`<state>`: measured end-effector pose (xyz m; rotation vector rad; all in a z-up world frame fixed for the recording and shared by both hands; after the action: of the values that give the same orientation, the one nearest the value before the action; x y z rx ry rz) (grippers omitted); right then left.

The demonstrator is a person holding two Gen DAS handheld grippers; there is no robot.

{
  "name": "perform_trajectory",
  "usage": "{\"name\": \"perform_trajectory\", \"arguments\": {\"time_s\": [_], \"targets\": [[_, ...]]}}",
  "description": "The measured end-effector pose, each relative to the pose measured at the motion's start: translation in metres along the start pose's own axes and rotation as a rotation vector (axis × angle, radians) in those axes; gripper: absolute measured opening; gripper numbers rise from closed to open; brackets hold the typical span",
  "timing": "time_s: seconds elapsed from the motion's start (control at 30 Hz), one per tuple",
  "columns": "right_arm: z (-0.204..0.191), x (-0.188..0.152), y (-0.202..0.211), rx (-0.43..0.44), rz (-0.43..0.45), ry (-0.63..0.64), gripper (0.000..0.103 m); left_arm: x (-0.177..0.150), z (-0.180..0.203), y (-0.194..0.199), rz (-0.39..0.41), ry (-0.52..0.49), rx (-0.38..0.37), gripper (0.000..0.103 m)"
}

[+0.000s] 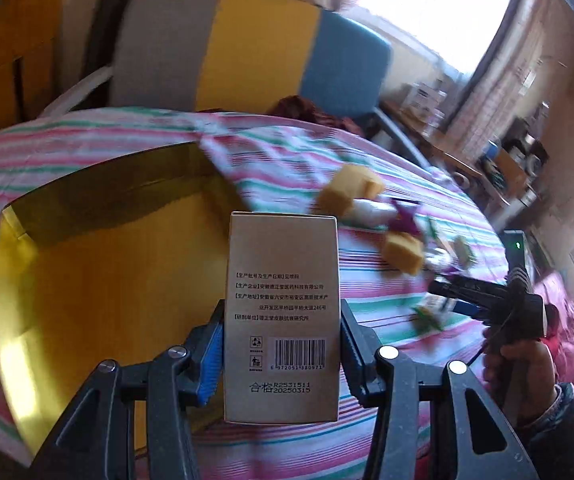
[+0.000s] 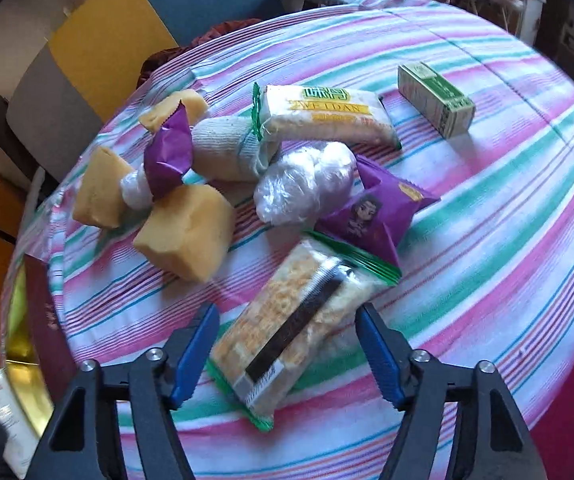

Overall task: Organize objects
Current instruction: 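Place the white box in the gold tray with left while right grasps granola bar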

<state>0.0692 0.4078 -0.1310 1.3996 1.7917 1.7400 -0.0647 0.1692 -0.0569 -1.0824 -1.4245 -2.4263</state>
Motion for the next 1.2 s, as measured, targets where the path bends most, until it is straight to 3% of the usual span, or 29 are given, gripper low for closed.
{"name": "perform_trajectory", "arguments": {"time_s": [0.03,0.17,0.37,0.73,1.07,1.2], "targets": [[-0.002,0.0,-0.006,-0.018,-0.014,0.023,0.054,0.0,-0.017,0.004,0.005,0.026,0.025,0.05],[-0.017,-0.004,-0.012,-0.087,0.011,0.165,0.04,0.001,-0.077,0.012,0.015,0.115,0.125,0.05],[-0.023,-0.008,-0.013,-0.121,0.006,0.251,0.039,0.009,-0.151,0.014,0.01,0.239,0.241,0.05],[-0.019,-0.004,-0.011,-0.11,-0.005,0.259,0.04,0.034,-0.214,-0.016,-0.026,0.304,0.404,0.05],[-0.018,0.002,-0.009,-0.121,-0.001,0.288,0.04,0.056,-0.239,-0.039,-0.043,0.314,0.51,0.052],[-0.016,0.007,-0.007,-0.122,0.0,0.294,0.04,0.058,-0.238,-0.04,-0.055,0.334,0.498,0.052]]}}
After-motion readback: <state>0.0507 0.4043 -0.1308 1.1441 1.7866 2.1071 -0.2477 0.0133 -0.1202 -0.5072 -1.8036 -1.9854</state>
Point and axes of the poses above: each gripper's, at about its wrist camera, not at the fingertips, and y roughly against the way its jaws point, z to its right, x to its top, the point moved 6 cm from there along -y, roughly the way its jaws point, and after that the axes turned 4 degrees about z, right-handed, at the moved point
